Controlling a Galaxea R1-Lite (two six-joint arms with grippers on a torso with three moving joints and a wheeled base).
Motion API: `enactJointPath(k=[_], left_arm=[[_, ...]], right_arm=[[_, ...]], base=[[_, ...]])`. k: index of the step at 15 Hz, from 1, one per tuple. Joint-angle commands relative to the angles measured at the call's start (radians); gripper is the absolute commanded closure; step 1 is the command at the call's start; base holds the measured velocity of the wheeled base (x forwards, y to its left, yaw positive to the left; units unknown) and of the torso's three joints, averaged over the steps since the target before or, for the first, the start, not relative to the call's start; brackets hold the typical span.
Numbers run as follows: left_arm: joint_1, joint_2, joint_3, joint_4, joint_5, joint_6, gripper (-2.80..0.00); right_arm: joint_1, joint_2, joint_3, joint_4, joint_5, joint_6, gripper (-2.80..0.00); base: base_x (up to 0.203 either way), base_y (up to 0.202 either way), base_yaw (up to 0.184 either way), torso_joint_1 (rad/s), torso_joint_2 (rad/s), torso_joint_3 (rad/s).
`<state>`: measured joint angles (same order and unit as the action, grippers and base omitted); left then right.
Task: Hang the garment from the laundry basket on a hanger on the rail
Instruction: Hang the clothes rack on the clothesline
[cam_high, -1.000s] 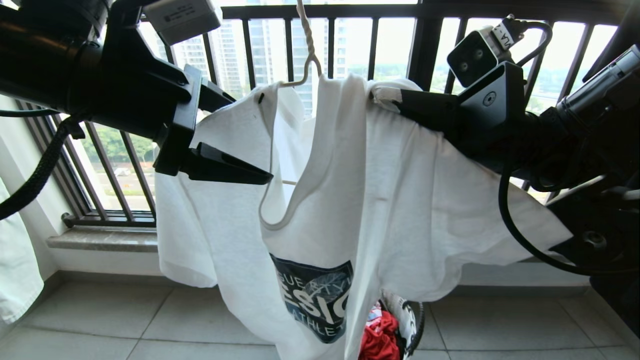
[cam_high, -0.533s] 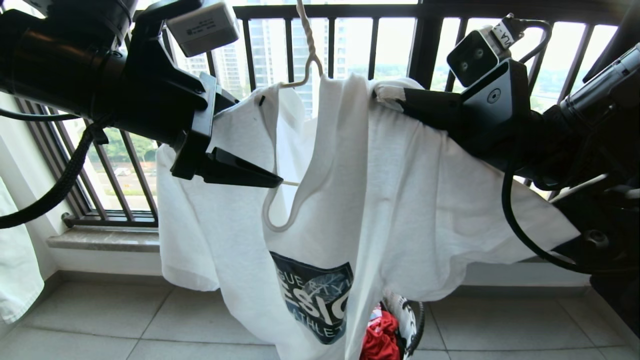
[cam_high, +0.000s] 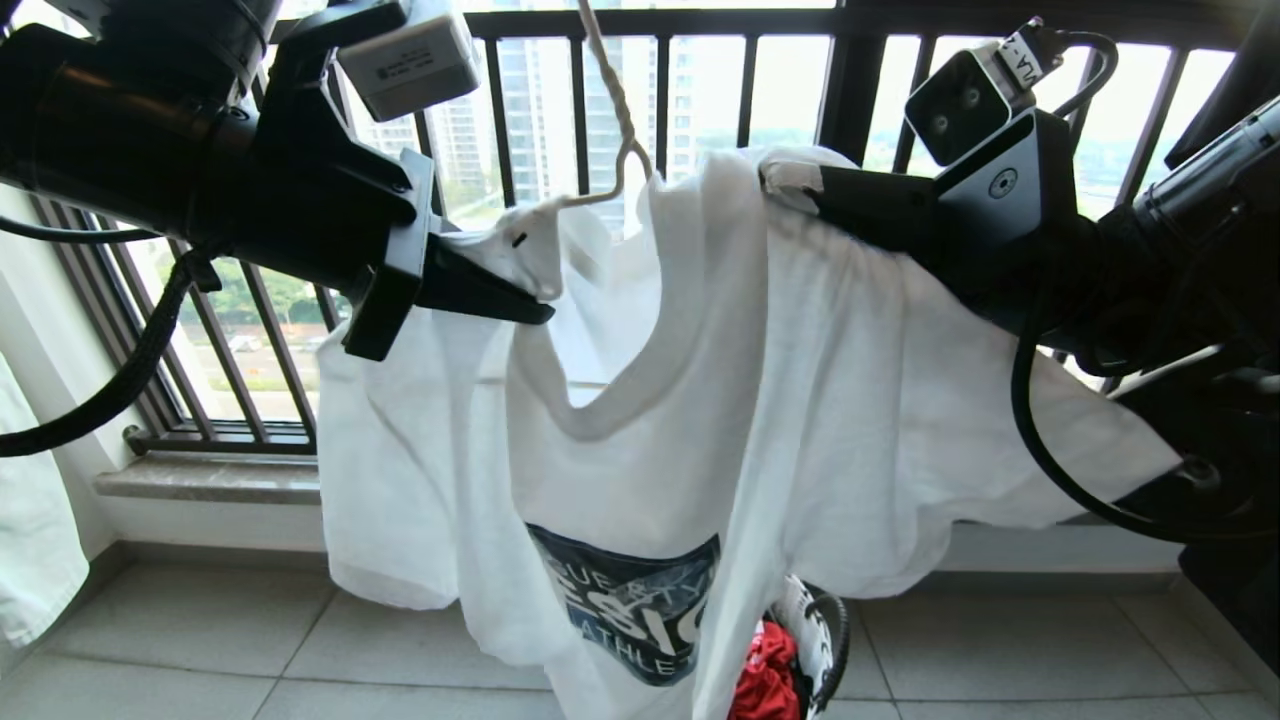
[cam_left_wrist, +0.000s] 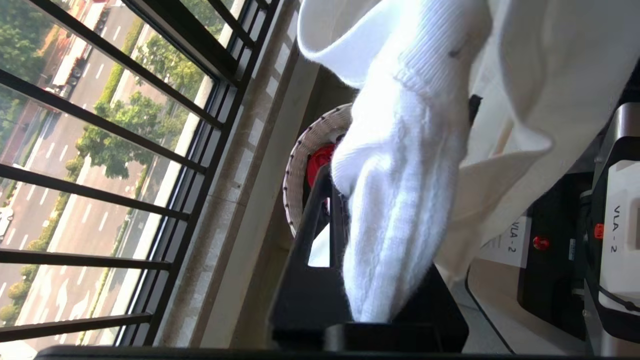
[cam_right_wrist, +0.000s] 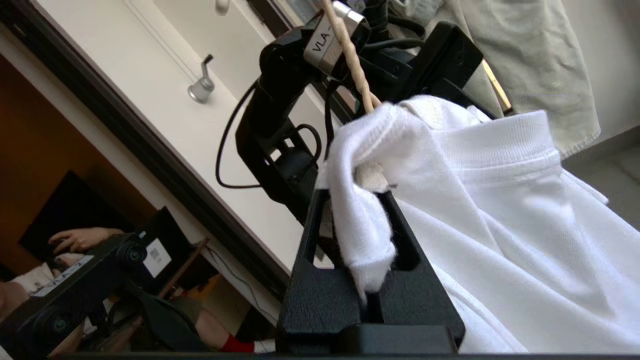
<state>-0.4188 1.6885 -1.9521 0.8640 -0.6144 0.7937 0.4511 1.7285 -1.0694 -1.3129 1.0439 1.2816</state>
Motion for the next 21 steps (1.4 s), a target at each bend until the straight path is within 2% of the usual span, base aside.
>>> enactJointPath(k=[1,8,9,15,18,21], left_arm=[[-0.006,-0.007,-0.001,0.001,-0.006,0.002,0.0],[-0.015,-0.008,-0.001,0.001,-0.005,0.001,0.0],[-0.015,-0.009,-0.001,0.001,-0.005,0.001,0.0],[-0.014,-0.033,-0.001,-0.005,-0.007,-0.035,0.0],[0.003,-0.059,0.012,-0.004,-0.005,-0.05,0.0],[0.028,-0.079,0.022,-0.005,-0.007,-0.078,0.0]], right_arm=[[-0.001,0.0,0.0,-0.006,0.008,0.007,0.0],[-0.005,0.003,0.0,-0.006,0.018,0.006,0.0],[-0.005,0.005,0.0,-0.006,0.015,0.005,-2.8],[-0.006,0.013,-0.004,-0.006,0.013,0.005,-2.8],[-0.058,0.024,-0.023,-0.006,0.012,0.006,-2.8],[-0.076,0.011,-0.027,-0.005,0.011,0.007,-2.8]], base=[[0.0,0.0,0.0,0.0,0.0,0.0],[0.0,0.0,0.0,0.0,0.0,0.0],[0.0,0.0,0.0,0.0,0.0,0.0],[0.0,0.0,0.0,0.0,0.0,0.0],[0.0,0.0,0.0,0.0,0.0,0.0],[0.0,0.0,0.0,0.0,0.0,0.0]])
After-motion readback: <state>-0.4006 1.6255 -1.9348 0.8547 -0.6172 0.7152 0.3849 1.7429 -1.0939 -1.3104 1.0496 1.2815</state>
